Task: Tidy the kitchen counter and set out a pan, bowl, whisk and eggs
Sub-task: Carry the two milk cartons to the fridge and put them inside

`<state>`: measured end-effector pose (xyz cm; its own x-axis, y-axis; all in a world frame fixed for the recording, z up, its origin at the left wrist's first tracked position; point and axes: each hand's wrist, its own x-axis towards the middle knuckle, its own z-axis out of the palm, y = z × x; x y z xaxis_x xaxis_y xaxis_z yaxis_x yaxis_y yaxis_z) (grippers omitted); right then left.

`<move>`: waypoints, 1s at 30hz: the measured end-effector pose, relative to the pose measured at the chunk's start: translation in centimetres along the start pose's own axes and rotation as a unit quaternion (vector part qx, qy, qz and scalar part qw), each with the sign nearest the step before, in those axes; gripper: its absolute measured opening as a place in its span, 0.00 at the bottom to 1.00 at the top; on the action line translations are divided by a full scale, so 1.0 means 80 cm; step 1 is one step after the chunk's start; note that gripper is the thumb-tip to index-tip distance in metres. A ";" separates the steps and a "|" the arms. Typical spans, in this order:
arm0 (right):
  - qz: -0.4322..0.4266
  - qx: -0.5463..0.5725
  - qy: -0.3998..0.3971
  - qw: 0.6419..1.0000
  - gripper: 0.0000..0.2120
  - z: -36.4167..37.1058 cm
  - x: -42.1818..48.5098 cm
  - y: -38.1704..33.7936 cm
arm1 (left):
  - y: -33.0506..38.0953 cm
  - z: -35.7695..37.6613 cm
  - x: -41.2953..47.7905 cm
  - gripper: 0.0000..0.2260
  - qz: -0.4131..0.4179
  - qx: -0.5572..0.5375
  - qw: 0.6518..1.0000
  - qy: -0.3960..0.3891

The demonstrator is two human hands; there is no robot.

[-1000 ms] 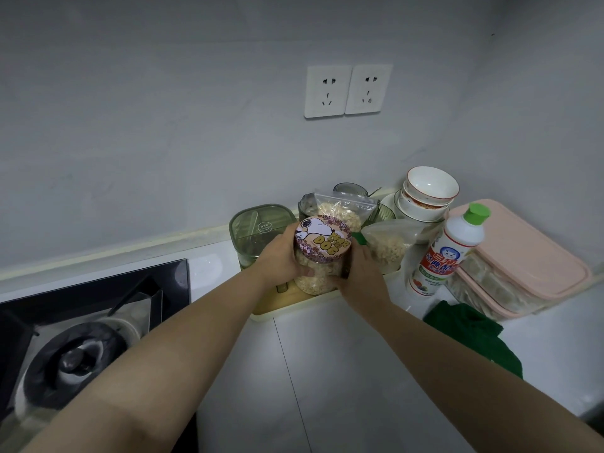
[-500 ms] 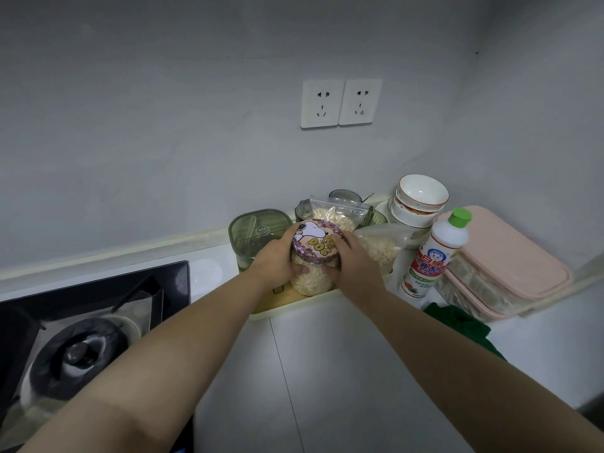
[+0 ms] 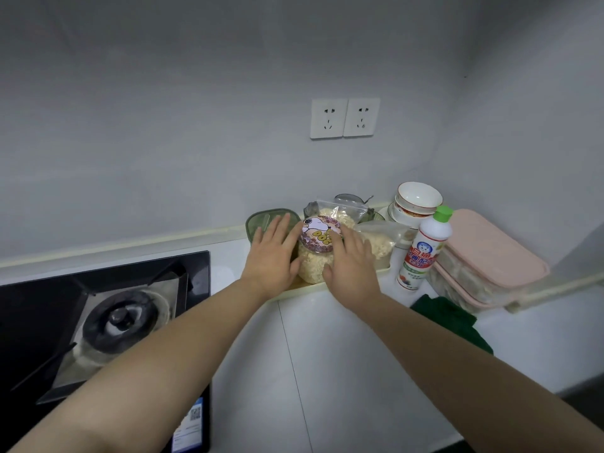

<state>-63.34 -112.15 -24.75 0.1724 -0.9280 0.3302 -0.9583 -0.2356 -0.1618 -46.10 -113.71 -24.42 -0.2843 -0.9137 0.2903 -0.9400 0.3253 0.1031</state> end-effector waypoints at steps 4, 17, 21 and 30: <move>-0.028 -0.034 0.007 0.999 0.29 -0.017 -0.007 -0.035 | -0.009 -0.030 -0.033 0.30 0.004 0.032 0.998 0.045; -0.126 0.010 -0.002 0.992 0.30 -0.054 -0.084 -0.288 | -0.148 -0.147 -0.262 0.30 -0.089 0.157 0.981 0.073; -0.167 0.030 -0.001 0.986 0.29 -0.054 -0.117 -0.390 | -0.200 -0.188 -0.357 0.30 -0.118 0.176 0.974 0.077; -0.297 0.022 -0.014 0.955 0.30 -0.047 -0.194 -0.620 | -0.320 -0.274 -0.576 0.30 -0.269 0.212 0.938 0.058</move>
<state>-19.36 -84.99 -18.36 0.6885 -0.6347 0.3508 -0.6794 -0.7337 0.0058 -4.76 -74.61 -19.56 0.2521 -0.8770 0.4090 -0.9391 -0.3238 -0.1154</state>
